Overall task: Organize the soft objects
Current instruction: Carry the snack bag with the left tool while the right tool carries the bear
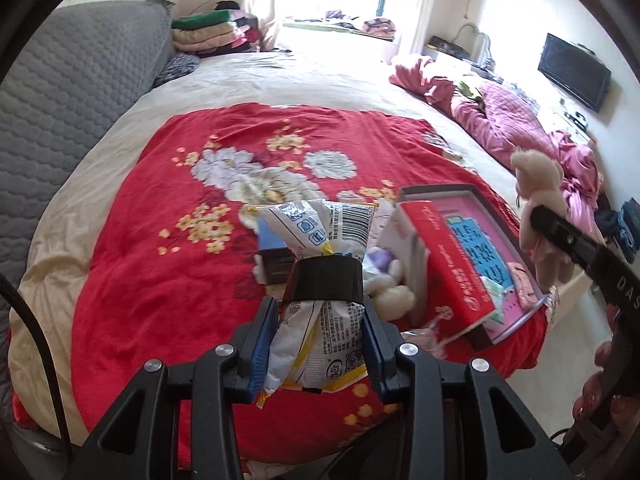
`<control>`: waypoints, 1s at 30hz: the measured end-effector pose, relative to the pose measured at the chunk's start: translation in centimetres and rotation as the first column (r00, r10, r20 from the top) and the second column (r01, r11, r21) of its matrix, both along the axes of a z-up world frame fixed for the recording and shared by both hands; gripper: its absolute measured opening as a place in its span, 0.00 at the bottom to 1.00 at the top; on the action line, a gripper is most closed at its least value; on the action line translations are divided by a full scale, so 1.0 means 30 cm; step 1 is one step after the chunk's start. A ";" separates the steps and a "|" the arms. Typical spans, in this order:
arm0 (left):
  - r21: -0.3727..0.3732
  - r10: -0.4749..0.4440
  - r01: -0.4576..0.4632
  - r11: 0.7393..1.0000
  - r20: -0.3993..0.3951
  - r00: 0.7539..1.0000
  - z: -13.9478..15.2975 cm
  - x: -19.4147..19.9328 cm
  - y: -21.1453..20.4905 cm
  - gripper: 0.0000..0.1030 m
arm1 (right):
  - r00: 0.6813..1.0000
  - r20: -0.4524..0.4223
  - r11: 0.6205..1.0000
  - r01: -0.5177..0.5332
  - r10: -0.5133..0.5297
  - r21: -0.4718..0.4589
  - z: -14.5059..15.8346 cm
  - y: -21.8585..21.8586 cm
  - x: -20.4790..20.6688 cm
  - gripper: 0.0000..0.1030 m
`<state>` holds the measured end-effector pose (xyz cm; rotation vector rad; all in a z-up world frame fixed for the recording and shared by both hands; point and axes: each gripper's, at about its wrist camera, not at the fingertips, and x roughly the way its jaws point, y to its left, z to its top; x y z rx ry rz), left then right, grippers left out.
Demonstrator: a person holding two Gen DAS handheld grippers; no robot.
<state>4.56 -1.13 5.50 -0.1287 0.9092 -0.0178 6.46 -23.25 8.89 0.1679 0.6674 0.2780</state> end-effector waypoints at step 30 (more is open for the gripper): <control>0.037 -0.259 0.260 0.965 -0.014 0.966 0.049 0.159 -0.508 0.39 | 0.954 0.004 0.953 0.299 -0.300 0.045 -0.023 -0.508 -0.022 0.47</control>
